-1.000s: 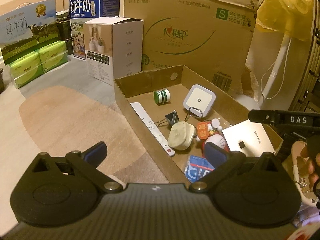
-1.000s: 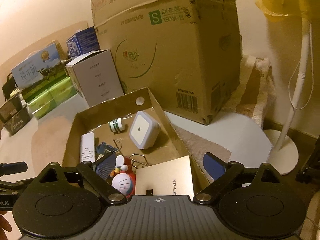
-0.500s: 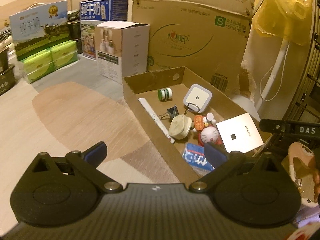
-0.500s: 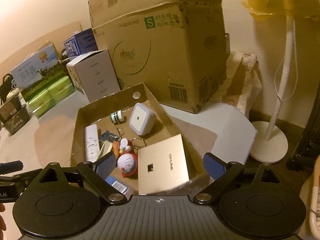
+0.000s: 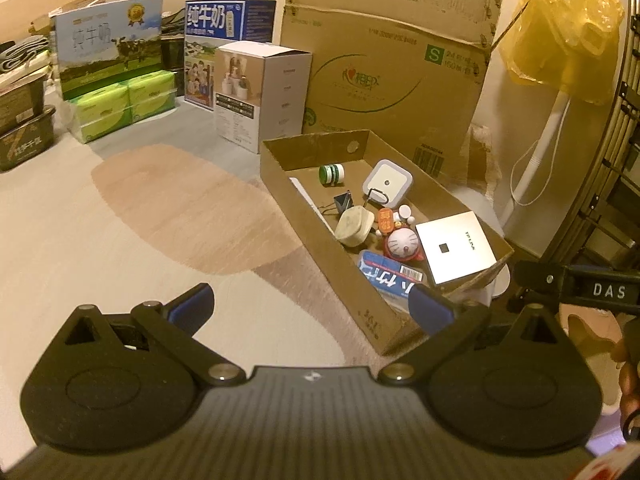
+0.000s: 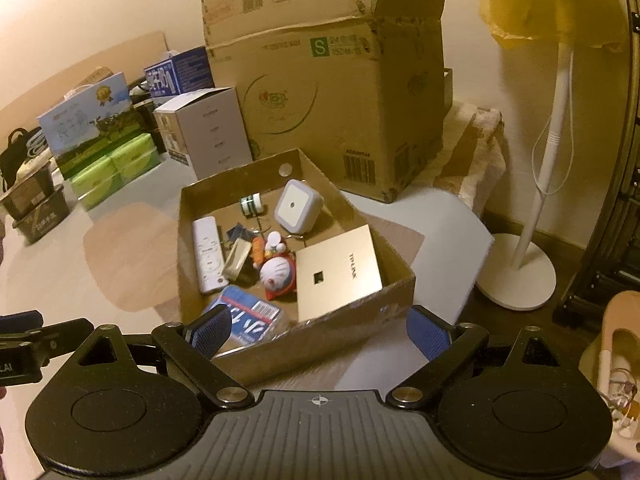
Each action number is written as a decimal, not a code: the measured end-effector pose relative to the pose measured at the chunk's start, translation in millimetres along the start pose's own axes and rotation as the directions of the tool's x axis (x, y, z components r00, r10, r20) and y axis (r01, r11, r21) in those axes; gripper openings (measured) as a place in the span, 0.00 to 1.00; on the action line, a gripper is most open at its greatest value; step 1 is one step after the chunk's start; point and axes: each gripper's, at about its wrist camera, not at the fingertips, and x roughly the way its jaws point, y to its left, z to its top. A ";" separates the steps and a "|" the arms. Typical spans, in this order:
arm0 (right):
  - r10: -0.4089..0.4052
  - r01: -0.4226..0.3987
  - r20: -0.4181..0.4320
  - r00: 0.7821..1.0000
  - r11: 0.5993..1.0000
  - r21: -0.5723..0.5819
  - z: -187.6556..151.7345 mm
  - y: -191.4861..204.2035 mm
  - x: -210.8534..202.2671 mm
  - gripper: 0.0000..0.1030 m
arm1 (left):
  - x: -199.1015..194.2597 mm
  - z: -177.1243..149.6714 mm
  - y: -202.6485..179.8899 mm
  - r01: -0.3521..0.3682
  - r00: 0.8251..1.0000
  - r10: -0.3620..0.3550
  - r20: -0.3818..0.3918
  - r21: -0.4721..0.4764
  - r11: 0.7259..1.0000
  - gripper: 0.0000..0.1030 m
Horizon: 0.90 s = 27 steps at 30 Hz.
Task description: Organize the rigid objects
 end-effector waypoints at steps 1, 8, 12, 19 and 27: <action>0.000 0.000 -0.001 1.000 1.000 -0.003 -1.7 2.5 -3.7 0.91 | -4.6 -1.5 1.5 0.009 1.000 -0.009 0.007 -0.012 1.000 0.99; 0.000 0.000 0.005 1.000 0.999 -0.035 -11.9 18.2 -30.5 0.91 | -28.9 -12.4 5.0 0.010 1.000 -0.009 0.017 -0.024 1.000 0.99; -0.003 0.004 0.010 1.000 0.998 -0.055 -17.9 26.0 -42.9 0.91 | -42.0 -19.6 7.6 -0.008 1.000 0.008 0.022 -0.028 1.000 0.99; 0.000 -0.001 -0.010 1.000 0.995 -0.096 -33.5 41.9 -56.3 0.91 | -62.9 -31.9 15.0 -0.036 0.999 0.037 0.013 -0.033 0.999 0.99; 0.002 -0.007 -0.040 0.999 0.992 -0.126 -48.4 56.9 -65.2 0.91 | -83.2 -46.4 23.2 -0.065 0.998 0.066 0.002 -0.035 0.997 0.99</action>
